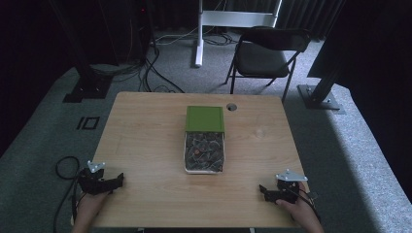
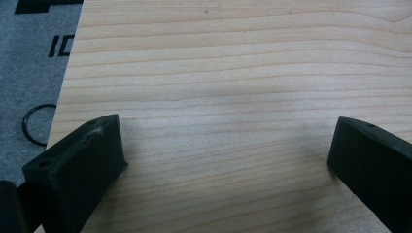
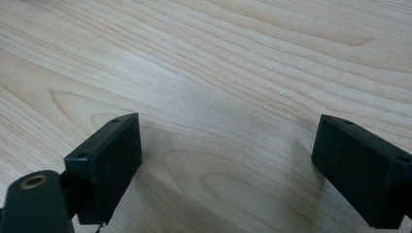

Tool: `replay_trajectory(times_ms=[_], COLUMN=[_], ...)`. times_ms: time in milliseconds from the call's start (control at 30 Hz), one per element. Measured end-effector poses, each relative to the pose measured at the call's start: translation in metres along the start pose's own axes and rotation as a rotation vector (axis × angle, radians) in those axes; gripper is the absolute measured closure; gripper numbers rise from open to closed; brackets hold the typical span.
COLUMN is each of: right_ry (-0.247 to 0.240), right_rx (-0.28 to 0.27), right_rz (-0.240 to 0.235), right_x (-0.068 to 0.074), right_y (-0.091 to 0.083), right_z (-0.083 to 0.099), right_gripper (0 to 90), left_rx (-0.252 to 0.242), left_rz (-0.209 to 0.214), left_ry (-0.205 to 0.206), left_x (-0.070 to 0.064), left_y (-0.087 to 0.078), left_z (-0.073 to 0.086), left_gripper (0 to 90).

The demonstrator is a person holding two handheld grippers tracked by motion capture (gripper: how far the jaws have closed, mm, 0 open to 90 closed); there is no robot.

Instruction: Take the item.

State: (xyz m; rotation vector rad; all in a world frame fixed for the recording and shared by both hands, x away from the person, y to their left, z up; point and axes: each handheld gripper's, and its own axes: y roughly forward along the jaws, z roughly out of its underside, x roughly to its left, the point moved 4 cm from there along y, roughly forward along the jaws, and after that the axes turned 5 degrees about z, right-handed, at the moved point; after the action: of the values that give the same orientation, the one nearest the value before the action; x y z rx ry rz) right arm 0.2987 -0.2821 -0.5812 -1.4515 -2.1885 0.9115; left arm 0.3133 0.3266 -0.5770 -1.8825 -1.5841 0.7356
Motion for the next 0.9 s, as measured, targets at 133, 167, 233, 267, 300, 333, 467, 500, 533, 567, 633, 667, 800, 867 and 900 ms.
replay_trajectory(times_ms=[133, 167, 233, 267, 300, 333, 467, 500, 533, 567, 633, 667, 800, 867, 900], right_ry=[0.002, 0.000, 0.002, 0.010, 0.010, 0.009, 0.012, 0.016, 0.016, 0.026, 0.037, 0.044, 0.046, 0.049, 0.047], right_rx=[0.001, 0.000, 0.000, 0.002, 0.001, 0.001, 0.001, 0.001, 0.001, 0.004, 0.006, 0.001, -0.023, -0.031, -0.038], right_rz=[0.003, 0.002, 0.003, 0.009, 0.012, 0.012, 0.016, 0.018, 0.018, 0.018, 0.017, 0.017, 0.022, 0.023, 0.024], right_x=[-0.001, -0.002, -0.003, -0.005, -0.006, -0.006, -0.006, -0.006, -0.006, -0.006, -0.005, -0.005, -0.004, -0.005, -0.004], right_y=[0.000, -0.001, -0.001, -0.001, -0.001, -0.001, -0.001, -0.001, -0.001, -0.001, -0.002, -0.002, -0.005, -0.006, -0.009], right_z=[0.000, 0.001, 0.001, 0.002, 0.001, 0.001, 0.001, 0.001, 0.001, 0.001, 0.000, 0.000, -0.008, -0.010, -0.015], right_gripper=[10.8, 10.8, 10.8, 10.9, 10.8, 10.9, 10.9, 10.8, 10.8, 10.8, 10.8, 10.8, 10.9, 10.9, 10.9], left_rx=[0.000, 0.000, 0.000, 0.000, 0.000, 0.000, 0.000, 0.001, 0.001, 0.000, 0.000, 0.000, 0.000, 0.000, 0.000], left_rz=[0.000, 0.000, 0.000, 0.000, 0.000, 0.000, 0.000, 0.000, 0.000, 0.000, 0.000, 0.000, 0.000, 0.000, 0.000], left_ry=[0.000, 0.000, 0.000, 0.000, 0.000, 0.000, 0.000, 0.000, 0.000, 0.000, 0.000, 0.000, 0.000, 0.000, 0.000], left_x=[0.000, 0.000, 0.000, 0.000, 0.000, 0.000, 0.000, 0.000, 0.000, 0.000, 0.000, 0.000, 0.000, 0.000, 0.000], left_y=[0.000, 0.000, 0.000, 0.000, 0.000, 0.000, 0.000, 0.000, 0.000, 0.000, 0.000, 0.000, 0.000, 0.000, 0.000], left_z=[0.000, 0.000, 0.000, 0.000, 0.000, 0.000, 0.000, 0.000, 0.000, 0.000, 0.000, 0.000, 0.000, 0.000, 0.000], left_gripper=[0.3, 0.3, 0.3, 0.3, 0.3, 0.3, 0.3, 0.3, 0.3, 0.3, 0.3, 0.3, 0.3, 0.3, 0.3])
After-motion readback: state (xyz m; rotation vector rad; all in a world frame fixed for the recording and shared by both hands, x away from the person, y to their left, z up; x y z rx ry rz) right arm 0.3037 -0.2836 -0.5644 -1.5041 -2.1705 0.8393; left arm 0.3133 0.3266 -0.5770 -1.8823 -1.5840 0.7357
